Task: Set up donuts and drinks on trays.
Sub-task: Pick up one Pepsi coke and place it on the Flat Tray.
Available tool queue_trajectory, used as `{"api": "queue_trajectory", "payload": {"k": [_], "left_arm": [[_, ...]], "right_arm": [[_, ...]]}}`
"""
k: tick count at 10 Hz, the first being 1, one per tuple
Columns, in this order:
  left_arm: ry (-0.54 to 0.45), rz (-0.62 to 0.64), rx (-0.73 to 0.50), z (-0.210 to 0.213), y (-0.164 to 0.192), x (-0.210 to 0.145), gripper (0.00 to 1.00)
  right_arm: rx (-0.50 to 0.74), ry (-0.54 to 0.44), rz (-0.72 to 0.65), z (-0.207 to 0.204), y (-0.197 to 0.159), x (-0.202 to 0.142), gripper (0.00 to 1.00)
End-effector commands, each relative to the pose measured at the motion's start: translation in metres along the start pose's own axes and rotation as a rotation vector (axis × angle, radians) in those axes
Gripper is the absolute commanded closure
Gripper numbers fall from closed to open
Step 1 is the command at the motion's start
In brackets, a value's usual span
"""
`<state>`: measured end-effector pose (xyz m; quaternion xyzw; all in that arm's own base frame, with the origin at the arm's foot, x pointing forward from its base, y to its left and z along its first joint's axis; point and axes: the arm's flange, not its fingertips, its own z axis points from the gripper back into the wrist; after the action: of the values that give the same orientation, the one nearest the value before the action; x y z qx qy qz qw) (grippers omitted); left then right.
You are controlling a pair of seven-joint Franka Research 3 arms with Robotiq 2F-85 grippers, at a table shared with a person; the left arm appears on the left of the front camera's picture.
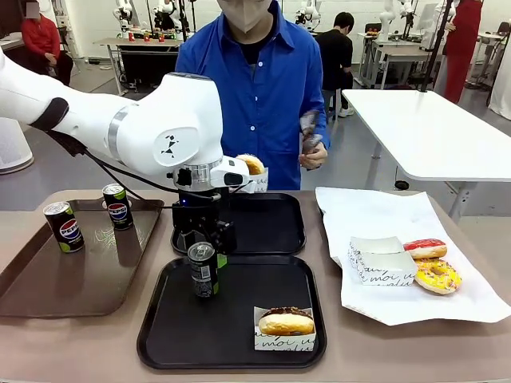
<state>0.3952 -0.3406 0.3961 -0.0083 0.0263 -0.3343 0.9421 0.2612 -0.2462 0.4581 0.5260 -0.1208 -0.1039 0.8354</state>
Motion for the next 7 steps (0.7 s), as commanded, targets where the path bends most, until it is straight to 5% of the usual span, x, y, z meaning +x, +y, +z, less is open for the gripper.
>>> {"api": "queue_trajectory", "payload": {"k": [1,7], "left_arm": [[-0.011,0.001,-0.003,0.011,0.004,-0.006,0.00],[-0.089,0.165,0.075,0.087,0.036,-0.061,0.00]], "right_arm": [[0.002,0.010,0.005,0.001,-0.002,-0.001,0.00],[0.002,0.010,0.005,0.001,-0.002,-0.001,0.00]]}}
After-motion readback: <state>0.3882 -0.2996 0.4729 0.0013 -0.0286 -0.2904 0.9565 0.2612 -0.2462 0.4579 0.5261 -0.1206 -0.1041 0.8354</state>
